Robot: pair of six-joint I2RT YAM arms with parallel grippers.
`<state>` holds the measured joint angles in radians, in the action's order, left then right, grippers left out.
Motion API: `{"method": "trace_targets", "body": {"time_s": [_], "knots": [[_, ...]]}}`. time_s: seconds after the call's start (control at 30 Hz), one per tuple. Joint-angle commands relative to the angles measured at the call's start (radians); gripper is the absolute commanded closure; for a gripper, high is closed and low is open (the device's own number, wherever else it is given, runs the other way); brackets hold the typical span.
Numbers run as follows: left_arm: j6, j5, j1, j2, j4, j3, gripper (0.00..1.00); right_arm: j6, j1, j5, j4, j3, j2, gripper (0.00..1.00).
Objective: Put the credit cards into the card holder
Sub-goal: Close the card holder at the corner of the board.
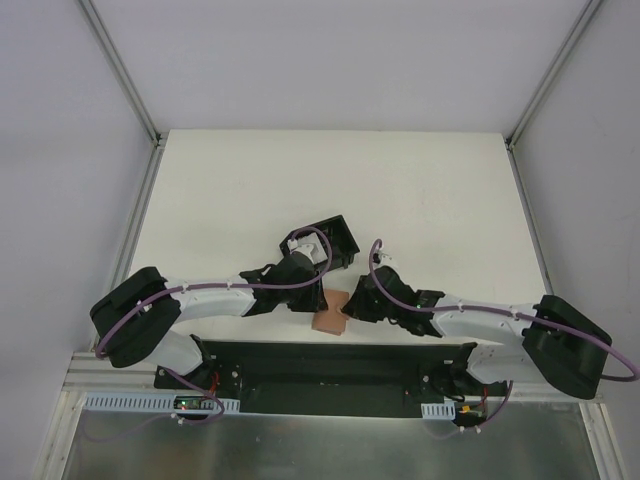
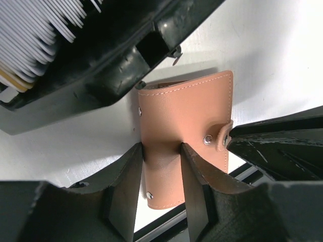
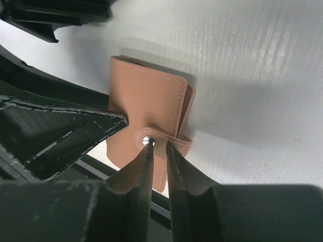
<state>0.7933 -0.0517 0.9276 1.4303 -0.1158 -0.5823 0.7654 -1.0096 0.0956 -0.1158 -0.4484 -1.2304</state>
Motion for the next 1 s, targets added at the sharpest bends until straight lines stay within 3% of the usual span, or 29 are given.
{"method": "trace_targets", "body": {"time_s": [0.0, 0.73, 0.97], "knots": [[0.012, -0.017, -0.007, 0.018, 0.048, 0.033, 0.64, -0.021, 0.003, -0.034, -0.042, -0.035, -0.037, 0.81], [0.024, -0.028, -0.006, 0.009, 0.028, 0.045, 0.65, -0.081, 0.006, -0.08, -0.027, -0.099, -0.112, 0.82], [0.024, -0.03, -0.006, 0.007, 0.027, 0.047, 0.64, -0.094, 0.0, -0.057, 0.062, -0.148, -0.142, 0.83]]}}
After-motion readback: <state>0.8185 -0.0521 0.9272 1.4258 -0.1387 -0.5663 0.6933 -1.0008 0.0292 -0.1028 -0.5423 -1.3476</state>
